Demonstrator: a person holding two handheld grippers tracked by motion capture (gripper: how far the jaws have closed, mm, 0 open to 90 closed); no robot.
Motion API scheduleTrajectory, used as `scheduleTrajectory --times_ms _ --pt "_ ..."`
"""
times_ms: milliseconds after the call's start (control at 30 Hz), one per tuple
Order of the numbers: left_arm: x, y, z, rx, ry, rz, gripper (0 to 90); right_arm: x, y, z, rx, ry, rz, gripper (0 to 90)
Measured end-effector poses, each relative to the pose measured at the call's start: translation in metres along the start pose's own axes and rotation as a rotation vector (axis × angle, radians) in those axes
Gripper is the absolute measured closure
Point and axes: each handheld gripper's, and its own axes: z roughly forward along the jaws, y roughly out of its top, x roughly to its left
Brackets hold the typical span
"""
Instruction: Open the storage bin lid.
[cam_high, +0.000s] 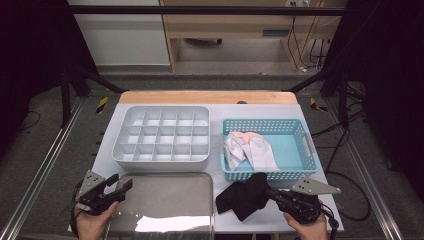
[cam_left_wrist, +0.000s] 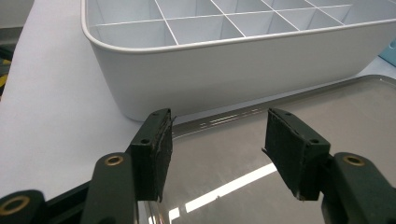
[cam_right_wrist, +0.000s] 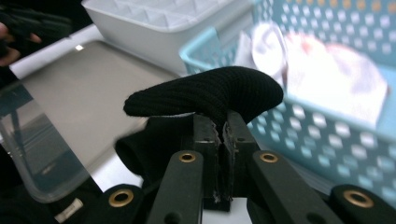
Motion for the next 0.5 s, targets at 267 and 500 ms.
scheduleTrajectory --times_ms 267,500 --pt "-0.001 0.000 -0.001 -0.004 -0.006 0.000 40.7 -0.013 -0.017 0.007 0.064 -0.093 0.017 85.9" --pt "-0.003 0.000 0.000 0.000 -0.010 0.005 41.2 -0.025 -0.027 0.013 0.122 -0.192 0.021 85.8"
